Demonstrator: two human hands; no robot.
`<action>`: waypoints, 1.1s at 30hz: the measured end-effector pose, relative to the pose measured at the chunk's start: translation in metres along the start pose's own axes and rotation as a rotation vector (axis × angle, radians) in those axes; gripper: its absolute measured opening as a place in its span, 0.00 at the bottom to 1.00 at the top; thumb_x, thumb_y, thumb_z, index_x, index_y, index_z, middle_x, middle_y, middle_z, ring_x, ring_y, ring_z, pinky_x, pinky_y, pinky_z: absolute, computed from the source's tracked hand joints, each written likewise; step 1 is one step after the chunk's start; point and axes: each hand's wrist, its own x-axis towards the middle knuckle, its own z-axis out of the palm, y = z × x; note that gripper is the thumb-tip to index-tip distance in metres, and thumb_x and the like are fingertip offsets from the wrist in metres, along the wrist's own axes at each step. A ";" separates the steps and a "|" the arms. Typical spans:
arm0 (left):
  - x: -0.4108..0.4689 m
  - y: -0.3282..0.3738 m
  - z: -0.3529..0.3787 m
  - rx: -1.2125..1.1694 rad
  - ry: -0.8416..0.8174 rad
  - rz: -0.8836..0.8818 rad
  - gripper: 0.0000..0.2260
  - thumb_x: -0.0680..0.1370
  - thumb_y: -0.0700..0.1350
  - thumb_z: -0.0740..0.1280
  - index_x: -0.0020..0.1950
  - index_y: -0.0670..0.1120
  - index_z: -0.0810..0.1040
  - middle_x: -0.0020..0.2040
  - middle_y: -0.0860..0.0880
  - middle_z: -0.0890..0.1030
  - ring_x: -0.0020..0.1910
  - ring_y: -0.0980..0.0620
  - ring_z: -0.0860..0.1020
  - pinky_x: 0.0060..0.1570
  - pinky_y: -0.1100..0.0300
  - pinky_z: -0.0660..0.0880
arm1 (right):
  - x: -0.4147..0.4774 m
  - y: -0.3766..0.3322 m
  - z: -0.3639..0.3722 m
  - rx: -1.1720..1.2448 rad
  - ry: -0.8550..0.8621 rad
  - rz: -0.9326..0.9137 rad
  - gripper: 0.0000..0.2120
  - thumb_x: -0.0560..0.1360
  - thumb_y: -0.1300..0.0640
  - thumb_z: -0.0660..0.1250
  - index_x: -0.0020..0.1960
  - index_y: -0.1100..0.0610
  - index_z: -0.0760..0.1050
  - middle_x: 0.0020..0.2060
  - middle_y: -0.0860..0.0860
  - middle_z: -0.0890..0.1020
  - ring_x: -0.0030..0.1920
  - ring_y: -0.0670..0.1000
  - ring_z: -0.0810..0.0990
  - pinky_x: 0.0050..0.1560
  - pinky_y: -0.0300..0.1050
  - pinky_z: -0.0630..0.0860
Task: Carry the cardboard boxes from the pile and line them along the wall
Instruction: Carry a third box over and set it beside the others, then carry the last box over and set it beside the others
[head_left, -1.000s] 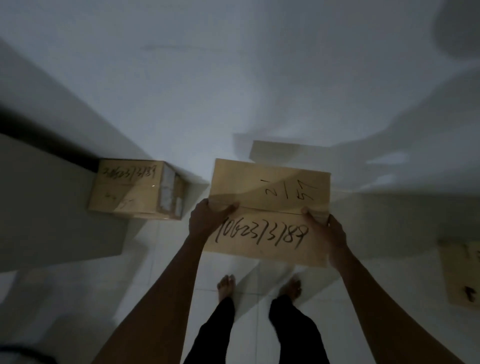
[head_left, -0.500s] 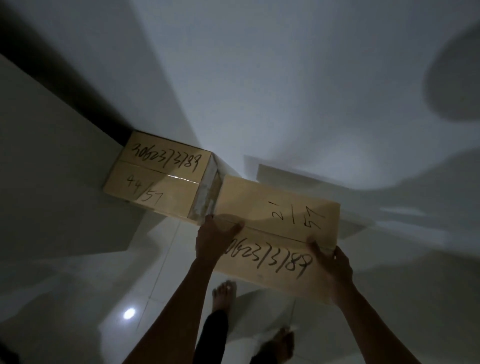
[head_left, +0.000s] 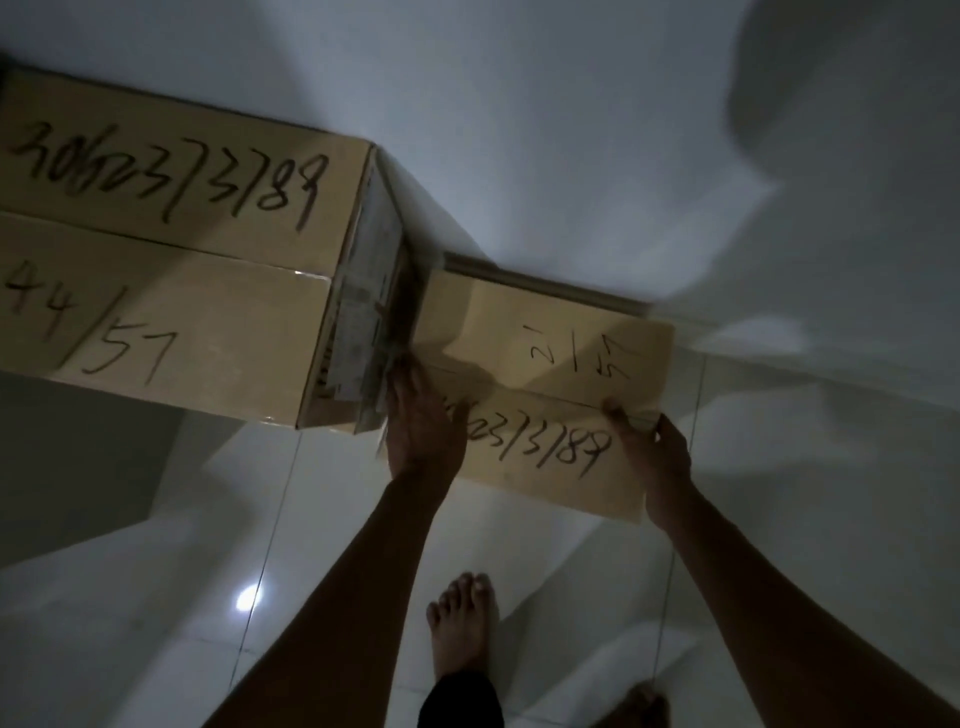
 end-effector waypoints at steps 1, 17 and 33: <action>0.001 -0.005 0.002 0.040 0.004 0.062 0.40 0.78 0.53 0.66 0.79 0.41 0.45 0.80 0.39 0.51 0.79 0.41 0.54 0.75 0.46 0.60 | 0.001 0.001 0.004 0.007 0.009 0.005 0.34 0.70 0.33 0.72 0.68 0.52 0.75 0.63 0.56 0.80 0.56 0.57 0.76 0.61 0.58 0.76; 0.011 -0.005 -0.034 0.287 -0.164 0.121 0.36 0.81 0.53 0.61 0.80 0.42 0.43 0.81 0.42 0.44 0.80 0.42 0.46 0.76 0.45 0.52 | 0.002 -0.039 0.016 -0.245 -0.106 -0.055 0.42 0.77 0.35 0.64 0.79 0.61 0.57 0.70 0.62 0.75 0.68 0.63 0.76 0.61 0.54 0.75; -0.259 0.268 -0.113 0.497 -0.444 0.733 0.35 0.80 0.62 0.51 0.80 0.44 0.45 0.81 0.44 0.45 0.80 0.43 0.45 0.79 0.47 0.46 | -0.212 0.082 -0.378 -0.311 0.261 -0.013 0.44 0.77 0.31 0.55 0.81 0.60 0.56 0.78 0.62 0.65 0.80 0.63 0.58 0.79 0.62 0.57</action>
